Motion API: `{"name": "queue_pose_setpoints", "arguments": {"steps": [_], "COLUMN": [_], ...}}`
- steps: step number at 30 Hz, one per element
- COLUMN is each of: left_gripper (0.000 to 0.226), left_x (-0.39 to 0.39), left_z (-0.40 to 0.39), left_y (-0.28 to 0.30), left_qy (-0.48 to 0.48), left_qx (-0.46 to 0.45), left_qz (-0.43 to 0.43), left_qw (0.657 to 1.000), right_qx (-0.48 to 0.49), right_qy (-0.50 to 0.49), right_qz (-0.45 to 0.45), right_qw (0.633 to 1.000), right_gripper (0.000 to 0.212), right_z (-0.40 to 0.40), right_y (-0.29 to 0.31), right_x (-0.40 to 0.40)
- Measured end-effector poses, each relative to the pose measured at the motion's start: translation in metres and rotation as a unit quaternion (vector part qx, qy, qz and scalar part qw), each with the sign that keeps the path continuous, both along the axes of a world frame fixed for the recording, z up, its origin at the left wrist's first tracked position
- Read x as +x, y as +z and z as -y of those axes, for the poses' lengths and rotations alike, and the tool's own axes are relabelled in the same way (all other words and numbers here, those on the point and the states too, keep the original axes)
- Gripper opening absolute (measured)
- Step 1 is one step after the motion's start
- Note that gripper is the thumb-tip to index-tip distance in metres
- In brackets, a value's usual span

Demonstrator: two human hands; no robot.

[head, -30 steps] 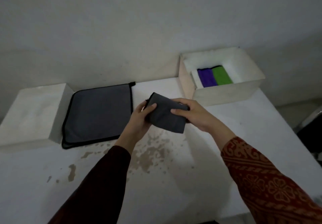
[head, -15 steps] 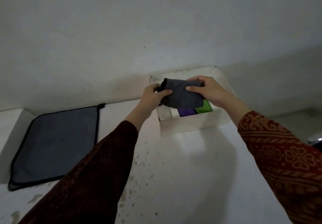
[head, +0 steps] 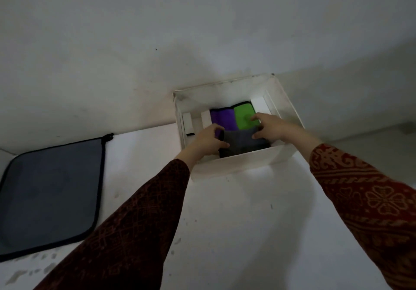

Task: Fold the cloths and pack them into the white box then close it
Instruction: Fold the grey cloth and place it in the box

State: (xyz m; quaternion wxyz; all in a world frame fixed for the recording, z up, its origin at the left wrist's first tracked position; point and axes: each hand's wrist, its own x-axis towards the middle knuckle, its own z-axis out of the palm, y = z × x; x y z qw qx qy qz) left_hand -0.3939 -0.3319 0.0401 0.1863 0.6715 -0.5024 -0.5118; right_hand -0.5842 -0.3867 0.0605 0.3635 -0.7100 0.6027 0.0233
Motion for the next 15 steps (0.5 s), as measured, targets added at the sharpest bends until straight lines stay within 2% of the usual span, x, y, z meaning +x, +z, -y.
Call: {"name": "queue_pose_setpoints", "arguments": {"steps": [3,8,11,15], "left_gripper": [0.053,0.037,0.040,0.059], "left_x": [-0.009,-0.018,-0.024,-0.024], "left_z": [0.002,0.006,0.007,0.011], "left_y": [-0.003,-0.011,-0.012,-0.013], "left_qy": [-0.049,-0.155,-0.209,-0.197], "left_qx": [0.046,0.047,-0.009,-0.134], "left_qz": [0.047,0.182,0.267,0.374], "left_qw": [0.997,0.970,0.941,0.896], "right_qx": [0.003,0.011,-0.007,-0.104], "right_qy": [0.049,0.090,0.101,0.155], "right_qz": [-0.084,-0.162,-0.186,-0.241], "right_qw": [0.995,0.983,0.977,0.952], "right_gripper": [0.083,0.091,0.087,0.076], "right_z": [0.003,0.002,0.003,0.001], "right_y": [-0.008,-0.019,-0.022,-0.020], "right_x": [0.002,0.008,0.010,0.009]}}
